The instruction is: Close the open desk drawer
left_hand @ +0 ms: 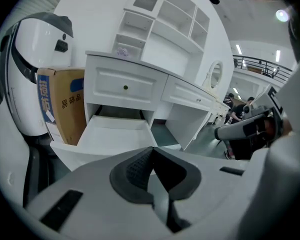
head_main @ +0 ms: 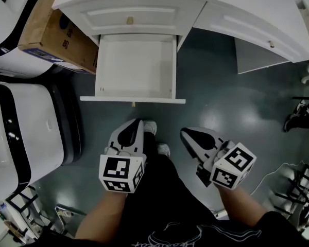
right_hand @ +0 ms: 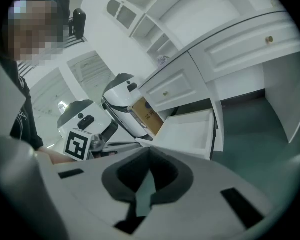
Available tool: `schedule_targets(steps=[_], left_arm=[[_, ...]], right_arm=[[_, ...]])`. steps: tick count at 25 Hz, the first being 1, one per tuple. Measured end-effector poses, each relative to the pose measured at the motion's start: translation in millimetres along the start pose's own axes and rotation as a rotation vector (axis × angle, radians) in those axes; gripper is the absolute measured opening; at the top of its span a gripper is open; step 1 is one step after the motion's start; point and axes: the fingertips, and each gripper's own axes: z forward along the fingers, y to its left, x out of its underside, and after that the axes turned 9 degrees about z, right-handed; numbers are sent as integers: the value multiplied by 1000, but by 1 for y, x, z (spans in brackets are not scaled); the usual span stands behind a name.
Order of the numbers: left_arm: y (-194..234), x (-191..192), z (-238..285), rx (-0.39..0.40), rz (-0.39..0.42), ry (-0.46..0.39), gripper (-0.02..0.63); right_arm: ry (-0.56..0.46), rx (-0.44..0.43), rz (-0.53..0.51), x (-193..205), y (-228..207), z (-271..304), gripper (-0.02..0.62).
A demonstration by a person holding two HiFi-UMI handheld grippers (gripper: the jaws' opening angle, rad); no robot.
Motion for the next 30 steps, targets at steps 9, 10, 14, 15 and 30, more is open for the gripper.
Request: schedule_targets(steps=[9, 10, 14, 15, 30], left_arm=[[37, 53, 43, -43, -27, 83, 3], [40, 57, 47, -47, -32, 88, 3], [54, 65, 61, -71, -63, 92, 3], [57, 67, 63, -78, -69, 90, 3], [73, 63, 80, -76, -134, 94, 3]], right_arm=[[71, 12, 26, 18, -20, 33, 6], [82, 15, 28, 21, -22, 36, 6], [109, 19, 29, 30, -22, 46, 6], [114, 20, 29, 32, -23, 49, 6], [157, 27, 68, 49, -27, 73, 6]])
